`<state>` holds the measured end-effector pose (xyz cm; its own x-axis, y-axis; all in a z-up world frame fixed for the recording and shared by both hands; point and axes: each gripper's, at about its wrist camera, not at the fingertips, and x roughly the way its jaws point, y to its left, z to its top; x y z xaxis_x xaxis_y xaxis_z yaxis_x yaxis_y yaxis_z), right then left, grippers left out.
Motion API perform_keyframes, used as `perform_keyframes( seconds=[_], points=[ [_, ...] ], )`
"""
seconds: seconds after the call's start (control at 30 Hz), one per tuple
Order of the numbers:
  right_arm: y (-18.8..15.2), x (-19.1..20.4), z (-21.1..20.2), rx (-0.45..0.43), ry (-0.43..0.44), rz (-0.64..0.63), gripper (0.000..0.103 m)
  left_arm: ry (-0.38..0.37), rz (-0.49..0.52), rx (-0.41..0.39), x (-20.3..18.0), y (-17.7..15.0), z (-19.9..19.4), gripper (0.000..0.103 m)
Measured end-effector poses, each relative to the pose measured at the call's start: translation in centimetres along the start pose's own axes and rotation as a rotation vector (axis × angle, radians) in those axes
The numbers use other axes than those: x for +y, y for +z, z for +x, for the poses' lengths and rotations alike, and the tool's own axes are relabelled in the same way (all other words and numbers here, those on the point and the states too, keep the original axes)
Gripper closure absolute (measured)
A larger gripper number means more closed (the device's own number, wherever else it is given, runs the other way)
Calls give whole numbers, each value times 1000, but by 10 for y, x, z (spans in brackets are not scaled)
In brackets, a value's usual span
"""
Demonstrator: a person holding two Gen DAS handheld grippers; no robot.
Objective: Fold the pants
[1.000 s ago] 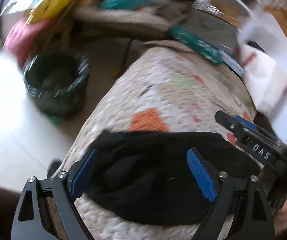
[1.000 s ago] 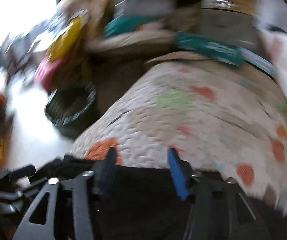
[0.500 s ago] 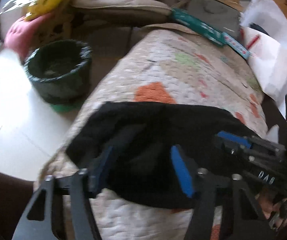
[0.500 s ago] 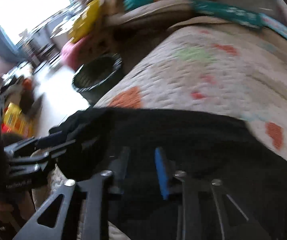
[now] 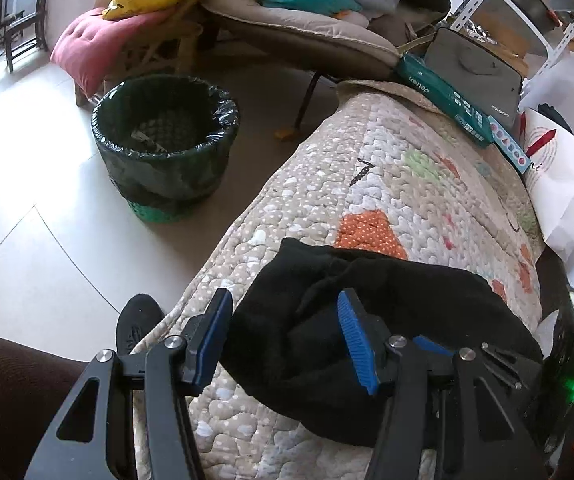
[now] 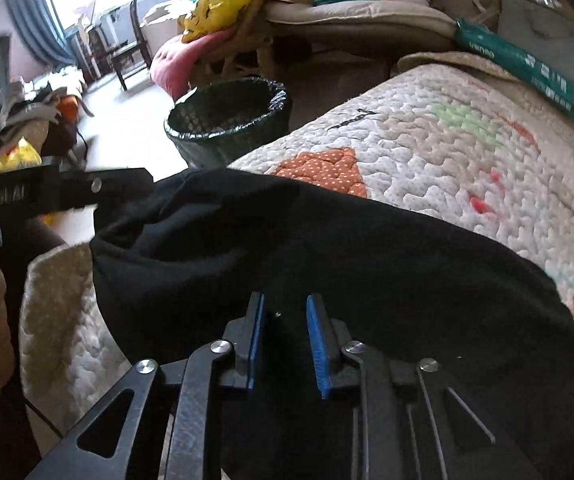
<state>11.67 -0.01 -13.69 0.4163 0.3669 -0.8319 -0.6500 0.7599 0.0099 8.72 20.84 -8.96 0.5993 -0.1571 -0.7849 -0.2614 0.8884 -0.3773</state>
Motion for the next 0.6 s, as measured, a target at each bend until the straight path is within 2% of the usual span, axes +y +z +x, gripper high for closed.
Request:
perform_keyframes(
  seconds=[0.07,0.13,0.2,0.27,0.3,0.37,0.5,0.6],
  points=[
    [-2,6,-2,2,-23,-30,98,-5,-1,-3,0,0,-1,49],
    [-1,8,-5,6,-54,-45,103,-4,-5,-4,1,-1,-2,49],
    [4,1,-16,-29,-150,-44,103,-1,-24,-5,5,0,-3,49],
    [13,-22,-29,-72,-320,5,103,5,-48,-1,11,0,-4,49],
    [19,-34,-35,-89,-432,11,103,3,-61,5,14,-1,-3,49],
    [30,-48,-43,-110,-504,15,102,-1,-83,18,18,-2,-2,49],
    [74,-52,-51,-166,-411,-15,102,6,-109,22,25,-4,-1,49],
    [128,-32,-45,-190,-249,-33,102,14,-136,19,31,-4,-2,49]
  ],
)
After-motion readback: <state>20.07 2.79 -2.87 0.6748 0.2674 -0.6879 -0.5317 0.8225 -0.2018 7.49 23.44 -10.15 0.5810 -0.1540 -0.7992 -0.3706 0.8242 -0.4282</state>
